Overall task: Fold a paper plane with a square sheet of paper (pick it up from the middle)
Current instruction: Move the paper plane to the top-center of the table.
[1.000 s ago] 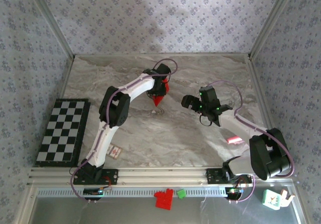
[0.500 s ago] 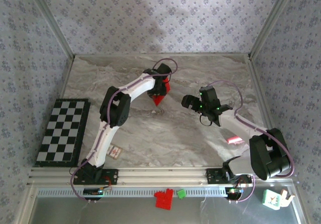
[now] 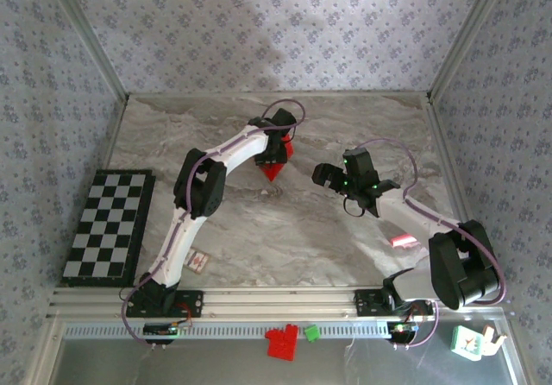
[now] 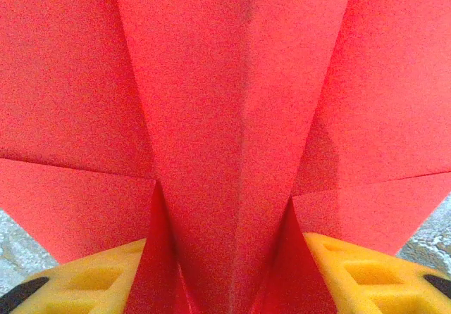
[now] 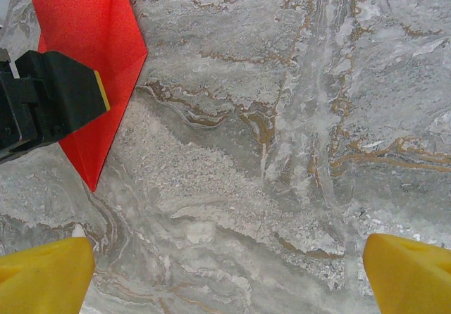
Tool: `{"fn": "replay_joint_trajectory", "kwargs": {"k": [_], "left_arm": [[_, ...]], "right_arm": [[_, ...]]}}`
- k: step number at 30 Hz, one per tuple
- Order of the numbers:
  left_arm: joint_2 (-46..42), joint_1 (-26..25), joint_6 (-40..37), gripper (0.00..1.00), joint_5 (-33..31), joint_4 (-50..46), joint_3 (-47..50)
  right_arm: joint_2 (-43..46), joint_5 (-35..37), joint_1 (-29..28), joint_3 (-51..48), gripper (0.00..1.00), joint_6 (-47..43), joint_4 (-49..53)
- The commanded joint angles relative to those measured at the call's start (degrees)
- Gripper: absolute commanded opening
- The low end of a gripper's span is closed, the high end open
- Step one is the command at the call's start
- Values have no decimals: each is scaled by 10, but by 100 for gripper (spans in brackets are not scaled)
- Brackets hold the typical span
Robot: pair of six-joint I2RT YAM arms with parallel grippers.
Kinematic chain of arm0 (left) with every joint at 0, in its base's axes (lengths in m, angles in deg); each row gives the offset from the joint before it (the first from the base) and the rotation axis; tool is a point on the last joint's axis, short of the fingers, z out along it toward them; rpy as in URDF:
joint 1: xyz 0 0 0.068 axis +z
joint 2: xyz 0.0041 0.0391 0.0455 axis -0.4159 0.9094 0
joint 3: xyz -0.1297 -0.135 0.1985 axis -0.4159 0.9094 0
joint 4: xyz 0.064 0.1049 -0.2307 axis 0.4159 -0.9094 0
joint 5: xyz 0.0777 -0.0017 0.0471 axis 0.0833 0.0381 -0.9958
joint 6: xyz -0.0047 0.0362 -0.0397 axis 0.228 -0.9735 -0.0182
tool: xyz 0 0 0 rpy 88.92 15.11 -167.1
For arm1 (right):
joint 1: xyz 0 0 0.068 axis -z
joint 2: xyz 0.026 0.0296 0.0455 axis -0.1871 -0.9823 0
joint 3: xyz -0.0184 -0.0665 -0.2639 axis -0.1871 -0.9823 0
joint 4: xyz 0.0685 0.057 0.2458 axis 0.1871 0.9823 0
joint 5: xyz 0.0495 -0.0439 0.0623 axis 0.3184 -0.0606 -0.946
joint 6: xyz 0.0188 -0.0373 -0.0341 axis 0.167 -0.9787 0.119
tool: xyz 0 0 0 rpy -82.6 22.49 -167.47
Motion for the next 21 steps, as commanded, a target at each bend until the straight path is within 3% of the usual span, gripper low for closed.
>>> {"fn": "replay_joint_trajectory", "kwargs": {"k": [1, 9, 21], "left_arm": [[25, 2, -19, 49, 5, -26, -12], [-13, 2, -23, 46, 4, -23, -30], [-109, 3, -9, 61, -28, -38, -16]], "right_arm": [[-2, -1, 4, -5, 100, 7, 9], [1, -1, 6, -2, 100, 7, 12], [23, 12, 14, 19, 100, -6, 41]]}}
